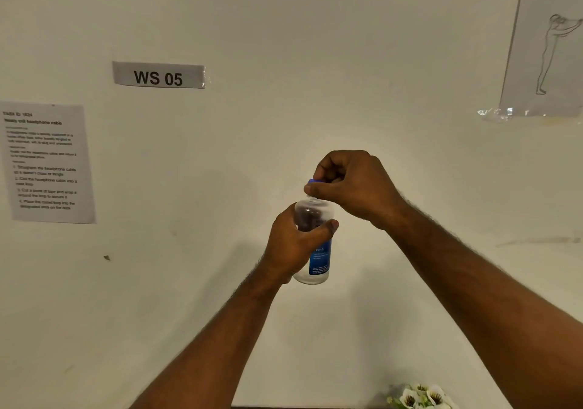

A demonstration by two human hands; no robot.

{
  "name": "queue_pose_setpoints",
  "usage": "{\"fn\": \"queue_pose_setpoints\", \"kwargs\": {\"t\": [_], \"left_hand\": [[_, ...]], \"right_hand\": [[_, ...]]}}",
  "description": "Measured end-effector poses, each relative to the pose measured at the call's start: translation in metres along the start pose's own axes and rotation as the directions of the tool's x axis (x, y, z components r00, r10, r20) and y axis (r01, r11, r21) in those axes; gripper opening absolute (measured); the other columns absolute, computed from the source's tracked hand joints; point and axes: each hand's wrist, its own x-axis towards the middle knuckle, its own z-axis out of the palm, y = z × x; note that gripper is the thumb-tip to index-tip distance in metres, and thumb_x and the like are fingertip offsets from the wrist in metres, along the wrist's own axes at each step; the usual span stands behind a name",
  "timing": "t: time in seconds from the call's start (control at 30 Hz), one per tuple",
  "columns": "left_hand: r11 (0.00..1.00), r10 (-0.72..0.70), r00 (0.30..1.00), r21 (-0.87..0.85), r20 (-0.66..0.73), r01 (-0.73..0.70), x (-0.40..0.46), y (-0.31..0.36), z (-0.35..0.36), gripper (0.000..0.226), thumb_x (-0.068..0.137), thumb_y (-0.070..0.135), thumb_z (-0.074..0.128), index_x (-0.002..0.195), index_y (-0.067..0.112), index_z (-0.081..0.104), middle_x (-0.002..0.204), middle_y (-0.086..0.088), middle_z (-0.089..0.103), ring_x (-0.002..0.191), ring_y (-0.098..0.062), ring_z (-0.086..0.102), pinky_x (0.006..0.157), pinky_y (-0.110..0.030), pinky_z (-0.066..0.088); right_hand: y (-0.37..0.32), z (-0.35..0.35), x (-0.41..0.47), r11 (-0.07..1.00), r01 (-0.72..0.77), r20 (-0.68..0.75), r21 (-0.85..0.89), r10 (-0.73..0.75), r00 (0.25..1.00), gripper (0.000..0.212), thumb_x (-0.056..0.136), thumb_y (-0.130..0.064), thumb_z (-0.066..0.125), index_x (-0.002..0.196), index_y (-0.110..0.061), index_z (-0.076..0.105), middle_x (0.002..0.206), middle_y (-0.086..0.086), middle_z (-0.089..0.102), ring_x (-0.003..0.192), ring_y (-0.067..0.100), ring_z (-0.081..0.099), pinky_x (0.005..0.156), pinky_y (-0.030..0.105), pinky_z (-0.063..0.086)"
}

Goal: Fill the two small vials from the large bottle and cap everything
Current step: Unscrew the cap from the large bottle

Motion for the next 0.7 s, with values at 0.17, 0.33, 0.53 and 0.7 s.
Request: {"fn": "queue_pose_setpoints", "kwargs": {"t": [0.17, 0.33, 0.53, 0.7], "left_hand": [[1.000, -0.001, 1.000, 0.010, -0.004, 0.001, -0.004, -0.002, 0.000, 0.037, 0.089, 0.034, 0.077, 0.119, 0.033, 0.055, 0.107, 0.010, 0.069, 0.091, -0.016, 0.072, 0.078, -0.024, 0.059], [1.000, -0.006, 1.000, 0.019, 0.008, 0.006, -0.005, 0.004, 0.004, 0.038, 0.089, 0.037, 0.077, 0.120, 0.035, 0.055, 0.107, 0.013, 0.069, 0.090, -0.010, 0.071, 0.074, -0.017, 0.056], [0.999, -0.032, 0.999, 0.043, 0.010, 0.032, -0.008, -0.001, 0.004, 0.040, 0.089, 0.037, 0.077, 0.122, 0.032, 0.055, 0.114, 0.005, 0.070, 0.099, -0.020, 0.072, 0.088, -0.034, 0.060], [0.998, -0.030, 1.000, 0.047, 0.008, 0.030, -0.010, -0.003, 0.005, 0.037, 0.090, 0.034, 0.077, 0.121, 0.030, 0.057, 0.113, 0.003, 0.071, 0.098, -0.021, 0.072, 0.094, -0.043, 0.061]], "right_hand": [[0.003, 0.000, -0.002, 0.998, -0.026, 0.099, 0.065, 0.019, 0.995, 0.017, 0.076, -0.024, 0.084, 0.084, -0.027, 0.070, 0.087, -0.010, 0.076, 0.081, 0.008, 0.073, 0.072, 0.028, 0.060], [-0.002, 0.004, -0.005, 0.999, -0.048, -0.024, 0.014, 0.048, 0.999, 0.040, 0.070, -0.055, 0.084, 0.088, -0.026, 0.064, 0.086, -0.013, 0.067, 0.077, 0.008, 0.063, 0.064, 0.020, 0.048], [-0.002, 0.001, -0.009, 0.999, -0.034, 0.019, -0.028, 0.035, 0.999, 0.022, 0.074, -0.033, 0.088, 0.082, -0.024, 0.069, 0.080, -0.010, 0.072, 0.074, 0.009, 0.068, 0.065, 0.019, 0.050], [0.003, 0.006, -0.013, 0.997, -0.060, 0.102, 0.057, 0.054, 0.993, 0.019, 0.079, -0.016, 0.078, 0.092, -0.025, 0.067, 0.101, -0.009, 0.075, 0.091, 0.012, 0.072, 0.082, 0.028, 0.060]]}}
